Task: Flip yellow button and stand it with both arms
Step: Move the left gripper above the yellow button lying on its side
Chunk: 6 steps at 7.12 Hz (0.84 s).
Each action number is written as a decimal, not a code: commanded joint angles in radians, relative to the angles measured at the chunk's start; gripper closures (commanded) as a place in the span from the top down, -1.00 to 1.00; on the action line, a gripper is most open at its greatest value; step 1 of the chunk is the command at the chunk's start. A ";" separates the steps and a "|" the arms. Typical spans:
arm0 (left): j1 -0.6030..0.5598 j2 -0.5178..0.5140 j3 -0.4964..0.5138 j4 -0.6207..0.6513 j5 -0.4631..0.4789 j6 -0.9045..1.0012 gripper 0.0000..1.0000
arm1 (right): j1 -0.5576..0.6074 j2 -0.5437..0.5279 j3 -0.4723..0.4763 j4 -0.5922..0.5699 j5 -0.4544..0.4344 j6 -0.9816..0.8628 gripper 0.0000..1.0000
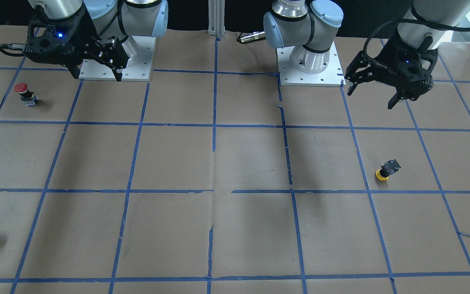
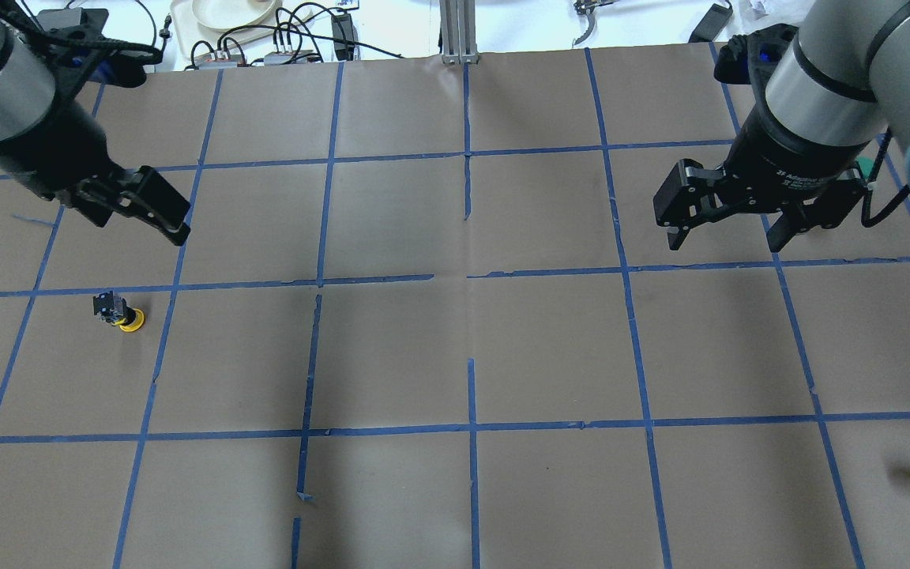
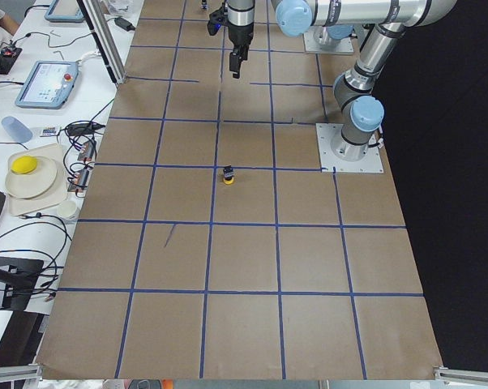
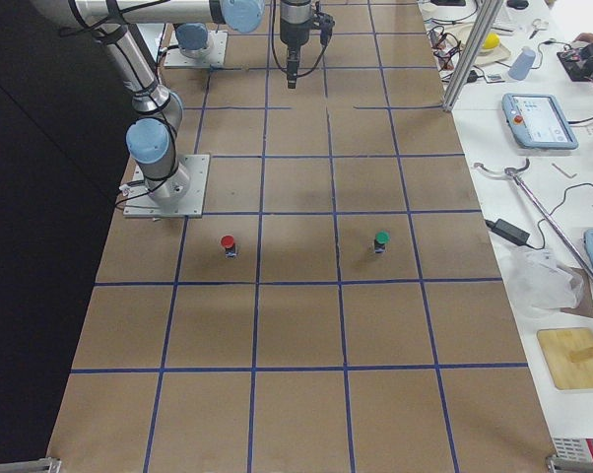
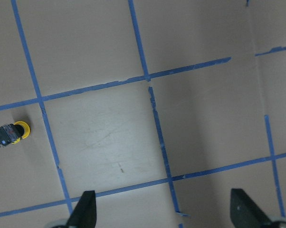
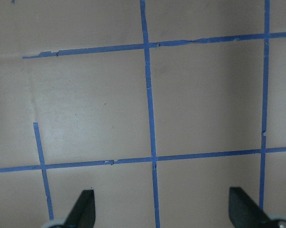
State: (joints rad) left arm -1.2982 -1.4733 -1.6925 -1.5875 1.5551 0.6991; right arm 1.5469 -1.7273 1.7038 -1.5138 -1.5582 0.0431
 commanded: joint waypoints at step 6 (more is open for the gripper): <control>0.175 -0.314 -0.048 0.348 0.117 1.091 0.99 | 0.001 -0.023 0.008 0.012 -0.013 -0.003 1.00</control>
State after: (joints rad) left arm -1.1401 -1.7439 -1.7241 -1.2856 1.6698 1.7234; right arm 1.5473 -1.7373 1.7055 -1.5057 -1.5636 0.0402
